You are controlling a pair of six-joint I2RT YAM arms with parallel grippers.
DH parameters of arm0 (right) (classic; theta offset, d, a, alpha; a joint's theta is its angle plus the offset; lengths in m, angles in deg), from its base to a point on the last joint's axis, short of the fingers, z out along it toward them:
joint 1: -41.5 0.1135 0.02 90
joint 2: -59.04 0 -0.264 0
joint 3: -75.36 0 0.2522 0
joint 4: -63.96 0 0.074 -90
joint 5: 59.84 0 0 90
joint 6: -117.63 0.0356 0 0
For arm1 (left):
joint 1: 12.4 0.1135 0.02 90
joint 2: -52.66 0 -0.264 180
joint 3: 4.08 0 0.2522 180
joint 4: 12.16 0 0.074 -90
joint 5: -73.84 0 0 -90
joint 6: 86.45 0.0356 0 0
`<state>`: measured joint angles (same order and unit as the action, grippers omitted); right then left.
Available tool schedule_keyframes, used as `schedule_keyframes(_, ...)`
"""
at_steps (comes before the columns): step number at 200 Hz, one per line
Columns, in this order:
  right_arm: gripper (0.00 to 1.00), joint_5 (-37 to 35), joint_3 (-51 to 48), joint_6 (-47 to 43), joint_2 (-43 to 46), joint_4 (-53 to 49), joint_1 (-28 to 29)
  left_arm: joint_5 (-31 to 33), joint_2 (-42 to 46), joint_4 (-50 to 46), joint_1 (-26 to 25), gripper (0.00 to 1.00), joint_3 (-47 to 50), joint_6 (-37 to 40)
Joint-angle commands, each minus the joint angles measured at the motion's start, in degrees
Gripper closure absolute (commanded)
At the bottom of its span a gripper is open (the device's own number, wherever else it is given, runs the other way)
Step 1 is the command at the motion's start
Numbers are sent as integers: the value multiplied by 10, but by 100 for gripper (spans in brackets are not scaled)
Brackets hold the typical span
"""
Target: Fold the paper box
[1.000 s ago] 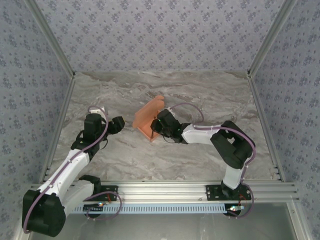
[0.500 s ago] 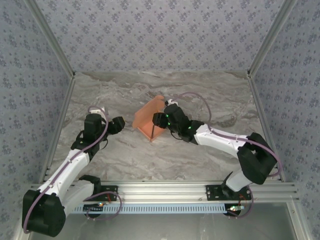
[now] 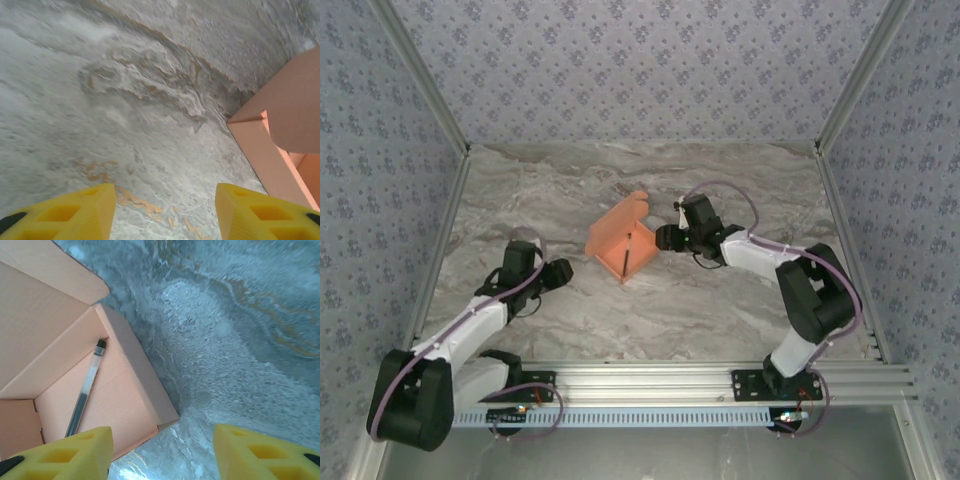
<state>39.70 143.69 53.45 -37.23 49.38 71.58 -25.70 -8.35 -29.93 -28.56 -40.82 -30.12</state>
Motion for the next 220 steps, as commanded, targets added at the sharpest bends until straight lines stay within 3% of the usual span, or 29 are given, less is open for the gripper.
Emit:
schedule_keyframes(1,43,53,34,-18,-23,-3,-5,-49,-38,33,-18,47,-11,-8)
schedule_keyframes(39,43,69,41,-12,-38,4,-13,-60,-89,117,-57,53,-5,-41)
schedule_keyframes(103,43,113,52,4,-68,19,-23,9,-131,195,-111,60,-9,-77)
schedule_keyframes(220,44,159,41,5,-71,31,-13,72,-199,264,-130,71,-19,-95)
